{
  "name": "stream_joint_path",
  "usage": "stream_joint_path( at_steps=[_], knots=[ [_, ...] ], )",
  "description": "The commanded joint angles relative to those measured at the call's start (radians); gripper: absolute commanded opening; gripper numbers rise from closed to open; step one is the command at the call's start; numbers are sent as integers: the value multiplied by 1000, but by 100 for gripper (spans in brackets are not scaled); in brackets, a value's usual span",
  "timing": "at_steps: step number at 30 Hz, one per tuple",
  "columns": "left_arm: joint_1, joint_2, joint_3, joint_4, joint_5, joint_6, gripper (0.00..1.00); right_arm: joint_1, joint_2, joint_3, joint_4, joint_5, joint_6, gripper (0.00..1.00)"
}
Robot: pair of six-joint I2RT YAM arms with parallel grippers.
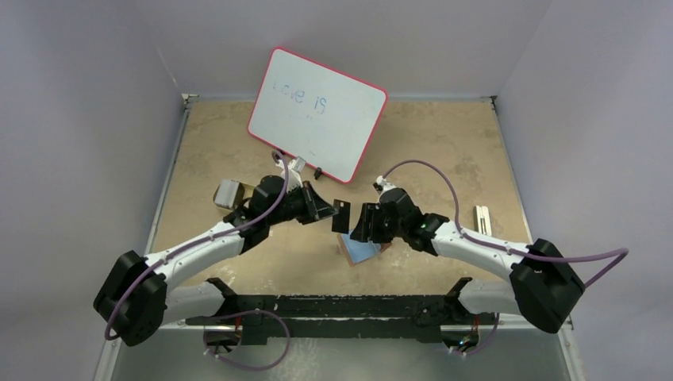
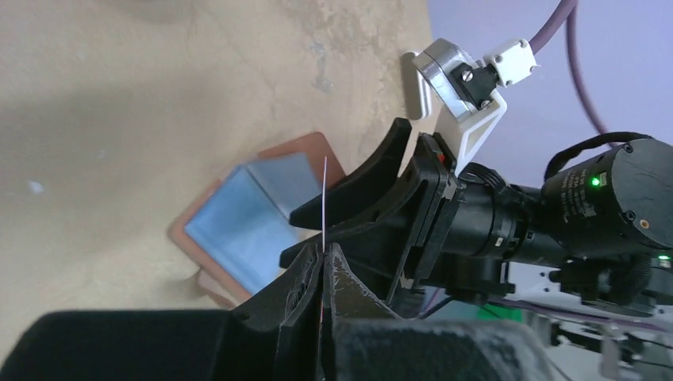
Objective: Put the credit cards into the card holder
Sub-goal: Pick up the credit card from the storage box.
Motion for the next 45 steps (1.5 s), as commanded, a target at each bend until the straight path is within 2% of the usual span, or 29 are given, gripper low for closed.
stream_joint_path(
  at_steps=[1, 5, 7, 9, 11, 17, 28, 34, 40, 45],
  knots=[
    [-33, 11, -94, 384, 6, -234, 0, -57, -43, -66, 174, -166, 93, 50],
    [-65, -6, -162, 365, -87, -285, 0, -98, -78, -110, 141, -117, 128, 47],
    [-78, 26, -199, 457, -75, -335, 0, -117, -110, -156, 202, -157, 130, 47],
    [-91, 74, -238, 622, -58, -404, 0, -123, -134, -177, 233, -184, 130, 47],
    [-103, 129, -248, 669, -55, -428, 0, -123, -159, -194, 273, -212, 131, 48],
    [-134, 214, -254, 636, -86, -363, 0, -139, -196, -251, 375, -249, 188, 49],
    [-146, 148, -297, 561, -156, -348, 0, -160, -164, -302, 443, -250, 265, 48],
    [-161, 212, -319, 644, -157, -397, 0, -166, -158, -339, 528, -274, 294, 48],
    [-165, 201, -350, 688, -195, -442, 0, -167, -138, -420, 713, -299, 381, 49],
    [-170, 205, -358, 735, -260, -494, 0, -168, -108, -395, 689, -304, 355, 47]
  ],
)
